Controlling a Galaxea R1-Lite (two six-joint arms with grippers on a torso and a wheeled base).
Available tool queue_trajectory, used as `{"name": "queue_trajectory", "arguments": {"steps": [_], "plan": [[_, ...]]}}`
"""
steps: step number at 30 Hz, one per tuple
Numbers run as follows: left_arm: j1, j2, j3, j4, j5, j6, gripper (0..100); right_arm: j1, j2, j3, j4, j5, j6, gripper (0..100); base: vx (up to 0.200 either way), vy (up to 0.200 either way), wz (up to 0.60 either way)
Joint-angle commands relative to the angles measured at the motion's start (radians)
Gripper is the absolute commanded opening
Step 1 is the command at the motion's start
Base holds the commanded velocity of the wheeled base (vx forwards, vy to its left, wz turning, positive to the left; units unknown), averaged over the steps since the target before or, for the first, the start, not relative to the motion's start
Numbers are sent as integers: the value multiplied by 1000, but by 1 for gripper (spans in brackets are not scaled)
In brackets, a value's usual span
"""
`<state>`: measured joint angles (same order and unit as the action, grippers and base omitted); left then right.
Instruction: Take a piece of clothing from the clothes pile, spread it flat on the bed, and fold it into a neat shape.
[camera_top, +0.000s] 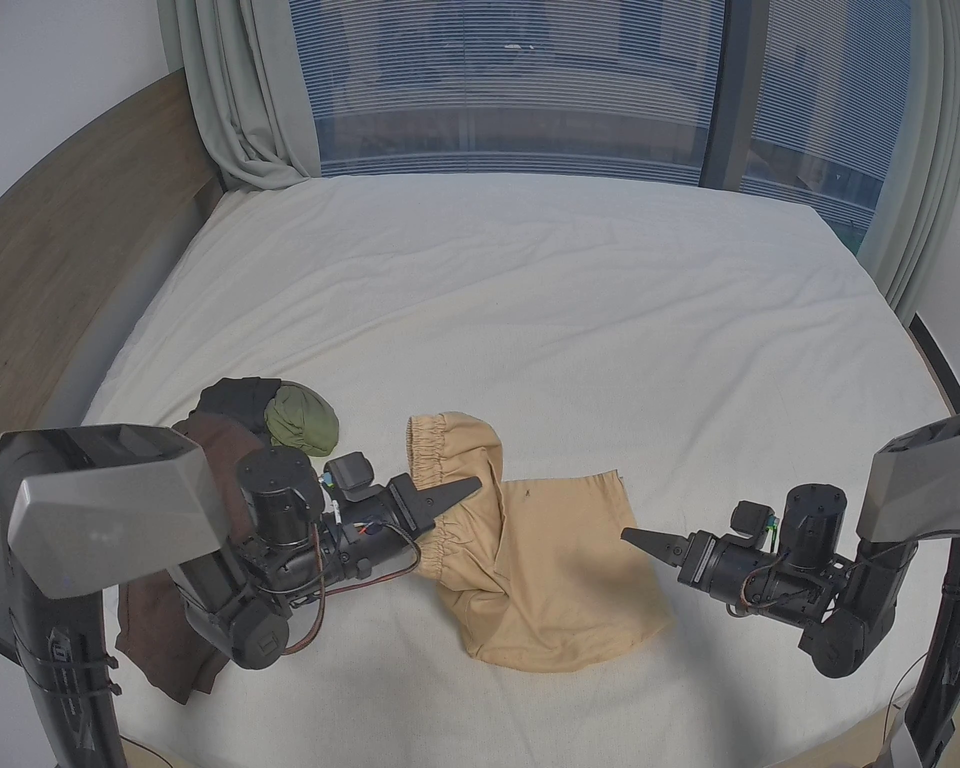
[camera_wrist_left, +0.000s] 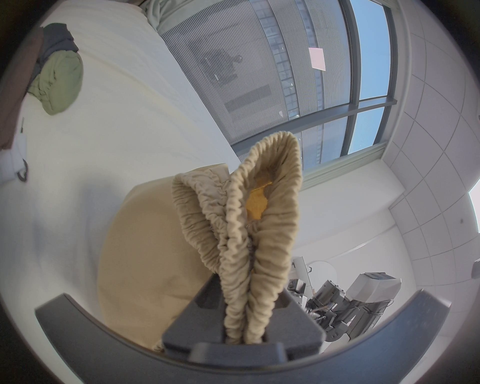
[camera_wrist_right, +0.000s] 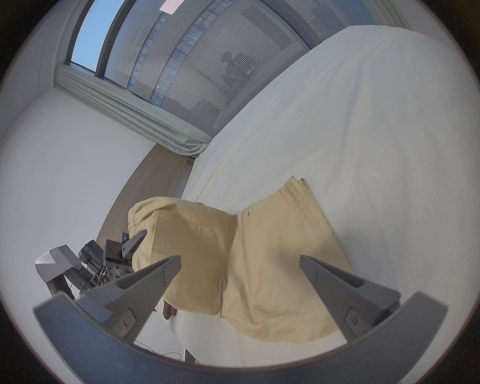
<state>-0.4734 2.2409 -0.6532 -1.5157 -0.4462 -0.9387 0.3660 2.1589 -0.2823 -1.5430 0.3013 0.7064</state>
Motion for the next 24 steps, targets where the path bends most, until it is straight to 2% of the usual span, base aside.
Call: {"name": "queue_trajectory", "arguments": {"steps": [1, 6, 15, 24], "plan": [[-45, 42, -40, 14, 11, -3, 0, -33, -1, -11, 0, -1, -1, 100, 0, 0, 0], [-88, 46, -85, 68, 17, -3, 0, -64, 2, -23, 0, -1, -1, 100, 0, 0, 0], [-116, 108, -186, 135, 20, -3, 0, -73, -1, -31, 0, -1, 1, 100, 0, 0, 0], [-159, 210, -338, 216, 43, -3, 0, -87, -1, -40, 0, 1, 1, 100, 0, 0, 0]]}}
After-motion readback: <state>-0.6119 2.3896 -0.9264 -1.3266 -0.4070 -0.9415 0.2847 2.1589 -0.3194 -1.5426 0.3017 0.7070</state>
